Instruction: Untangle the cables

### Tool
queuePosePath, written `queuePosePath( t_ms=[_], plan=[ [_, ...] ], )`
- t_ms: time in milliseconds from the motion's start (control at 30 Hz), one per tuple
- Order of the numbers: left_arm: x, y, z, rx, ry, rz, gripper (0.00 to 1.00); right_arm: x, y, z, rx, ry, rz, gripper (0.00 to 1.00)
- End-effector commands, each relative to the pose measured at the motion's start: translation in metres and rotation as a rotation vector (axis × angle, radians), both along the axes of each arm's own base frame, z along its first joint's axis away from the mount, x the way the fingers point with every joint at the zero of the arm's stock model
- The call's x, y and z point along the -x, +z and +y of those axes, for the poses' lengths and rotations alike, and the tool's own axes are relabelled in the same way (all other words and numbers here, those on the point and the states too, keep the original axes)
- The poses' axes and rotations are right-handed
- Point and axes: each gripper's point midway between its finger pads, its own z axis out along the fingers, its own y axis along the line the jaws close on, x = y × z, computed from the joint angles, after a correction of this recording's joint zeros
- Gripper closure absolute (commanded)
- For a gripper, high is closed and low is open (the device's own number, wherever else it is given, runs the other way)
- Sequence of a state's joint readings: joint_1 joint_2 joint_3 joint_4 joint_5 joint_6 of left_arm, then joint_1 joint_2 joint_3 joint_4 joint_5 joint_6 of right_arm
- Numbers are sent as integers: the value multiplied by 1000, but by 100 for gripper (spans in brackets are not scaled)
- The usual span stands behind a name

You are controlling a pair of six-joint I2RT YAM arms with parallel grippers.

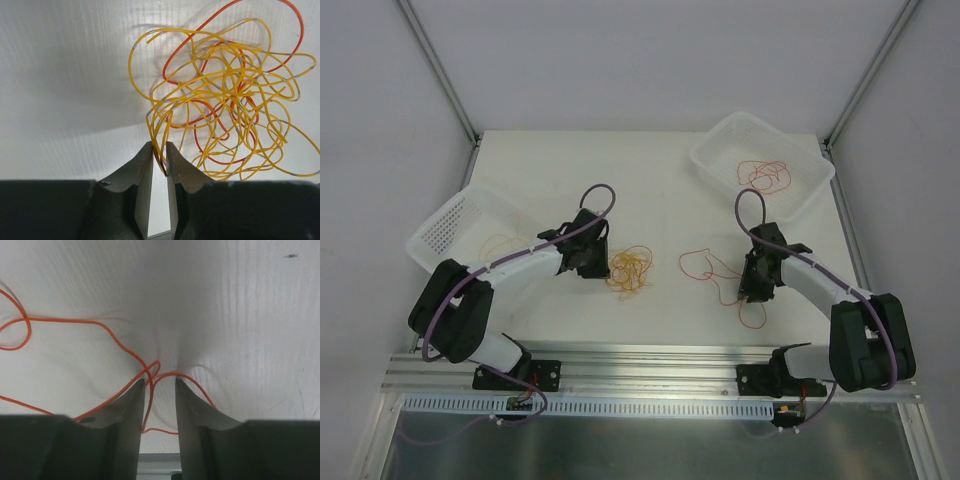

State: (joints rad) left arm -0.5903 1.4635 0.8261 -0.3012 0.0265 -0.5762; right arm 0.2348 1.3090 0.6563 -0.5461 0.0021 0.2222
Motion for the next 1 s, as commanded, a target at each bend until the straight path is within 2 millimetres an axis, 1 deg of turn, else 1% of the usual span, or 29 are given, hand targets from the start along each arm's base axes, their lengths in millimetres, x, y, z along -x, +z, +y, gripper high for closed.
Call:
queuePosePath(
  t_ms=[0,33,100,133,200,233,333,367,433,467,533,567,600,667,700,733,800,833,900,933,967],
  plan=[
    [6,6,-3,21,-18,-13,83,-18,5,2,41,-4,-63,74],
    [7,5,-2,19,-19,-13,83,-21,7,2,44,-3,-73,84],
    [8,4,-2,16,-16,-9,83,-24,10,0,62,-1,-89,92],
    [8,2,0,11,-15,-7,82,-27,15,-2,70,3,-105,99],
    [10,-1,1,6,-16,3,82,-31,22,-5,87,6,-127,99],
    [10,-1,1,7,-16,1,81,-38,32,-5,91,20,-156,99],
    [12,-3,2,2,-15,7,80,-46,59,-7,107,33,-221,99],
    [12,-3,2,1,-16,6,79,-53,77,-9,119,44,-256,99],
    [13,-5,3,-4,-17,10,79,-61,105,-10,119,55,-326,99],
    [12,-5,3,-5,-16,10,78,-70,130,-10,127,71,-377,99],
    [13,-7,4,-9,-17,14,78,-77,162,-10,130,83,-453,99],
    [13,-7,3,-9,-18,16,78,-79,174,-12,139,93,-474,100],
    [13,-9,4,-13,-17,19,78,-88,205,-12,143,106,-547,99],
    [13,-9,3,-10,-19,21,78,-94,233,-13,153,111,-604,99],
    [14,-10,4,-15,-19,21,77,-98,251,-14,165,125,-646,99],
    [14,-10,4,-15,-19,21,77,-106,279,-14,171,132,-712,99],
    [13,-10,4,-16,-21,20,77,-115,312,-14,175,138,-796,99],
    [13,-11,4,-15,-22,21,77,-119,346,-15,178,132,-876,99],
    [14,-12,4,-16,-23,26,77,-131,372,-17,182,119,-936,99],
    [13,-12,3,-14,-24,27,77,-133,408,-18,176,107,-1028,99],
    [14,-13,3,-14,-26,31,77,-142,416,-17,174,110,-1051,99]
  ],
)
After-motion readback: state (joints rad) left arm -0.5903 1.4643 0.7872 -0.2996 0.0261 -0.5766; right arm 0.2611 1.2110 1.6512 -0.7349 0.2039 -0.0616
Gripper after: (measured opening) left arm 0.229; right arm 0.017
